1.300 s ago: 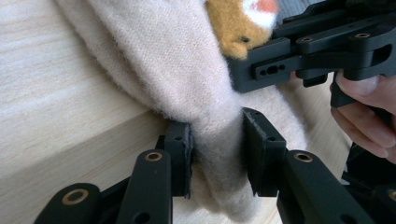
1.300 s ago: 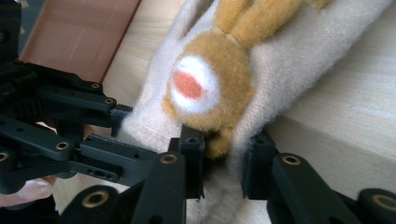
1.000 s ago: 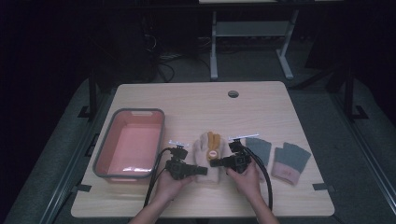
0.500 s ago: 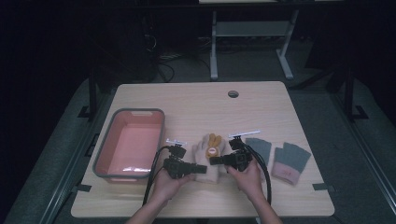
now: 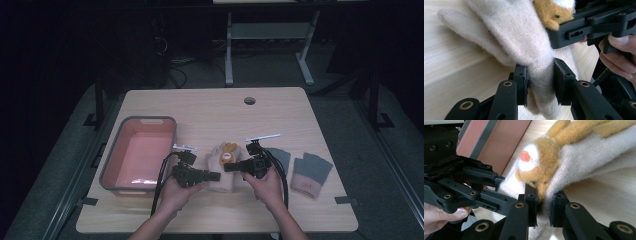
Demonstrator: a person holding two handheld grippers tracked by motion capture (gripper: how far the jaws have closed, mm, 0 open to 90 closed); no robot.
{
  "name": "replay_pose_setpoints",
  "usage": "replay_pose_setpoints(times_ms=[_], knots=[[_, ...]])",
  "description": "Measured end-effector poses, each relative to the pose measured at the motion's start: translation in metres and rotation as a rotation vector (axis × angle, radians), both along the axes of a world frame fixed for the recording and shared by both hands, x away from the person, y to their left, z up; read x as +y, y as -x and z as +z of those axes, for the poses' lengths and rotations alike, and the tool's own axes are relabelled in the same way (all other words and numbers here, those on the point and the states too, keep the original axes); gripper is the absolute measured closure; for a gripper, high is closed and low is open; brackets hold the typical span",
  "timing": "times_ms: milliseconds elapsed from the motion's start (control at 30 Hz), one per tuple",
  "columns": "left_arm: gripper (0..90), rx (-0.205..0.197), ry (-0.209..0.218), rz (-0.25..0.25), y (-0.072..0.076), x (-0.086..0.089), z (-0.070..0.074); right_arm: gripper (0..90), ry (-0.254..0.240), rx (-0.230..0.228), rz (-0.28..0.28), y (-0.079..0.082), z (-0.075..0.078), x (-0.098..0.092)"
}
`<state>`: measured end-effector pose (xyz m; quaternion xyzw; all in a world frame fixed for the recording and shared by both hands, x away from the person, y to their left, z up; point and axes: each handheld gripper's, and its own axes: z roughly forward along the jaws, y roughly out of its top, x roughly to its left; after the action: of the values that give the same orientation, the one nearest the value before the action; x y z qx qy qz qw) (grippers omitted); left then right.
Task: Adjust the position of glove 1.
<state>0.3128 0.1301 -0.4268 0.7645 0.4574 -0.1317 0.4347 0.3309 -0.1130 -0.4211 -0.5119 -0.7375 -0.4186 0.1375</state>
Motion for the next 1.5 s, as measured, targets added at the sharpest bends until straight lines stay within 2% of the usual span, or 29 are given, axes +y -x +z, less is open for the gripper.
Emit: replay_pose_setpoints(times_ms=[400, 567, 867, 1500], knots=[[67.3, -0.035, 0.018, 0.009, -0.004, 0.013, 0.023, 79.5, -0.015, -0.024, 0.012, -0.005, 0.023, 0.007], [67.4, -0.047, 0.032, 0.020, -0.006, 0.020, 0.032, 79.6, -0.024, -0.039, 0.026, -0.010, 0.038, 0.016], [67.4, -0.047, 0.047, 0.026, -0.010, 0.032, 0.042, 79.7, -0.032, -0.045, 0.038, -0.016, 0.047, 0.024], [67.4, -0.087, 0.059, 0.045, -0.019, 0.056, 0.074, 79.7, -0.057, -0.078, 0.062, -0.030, 0.079, 0.045]])
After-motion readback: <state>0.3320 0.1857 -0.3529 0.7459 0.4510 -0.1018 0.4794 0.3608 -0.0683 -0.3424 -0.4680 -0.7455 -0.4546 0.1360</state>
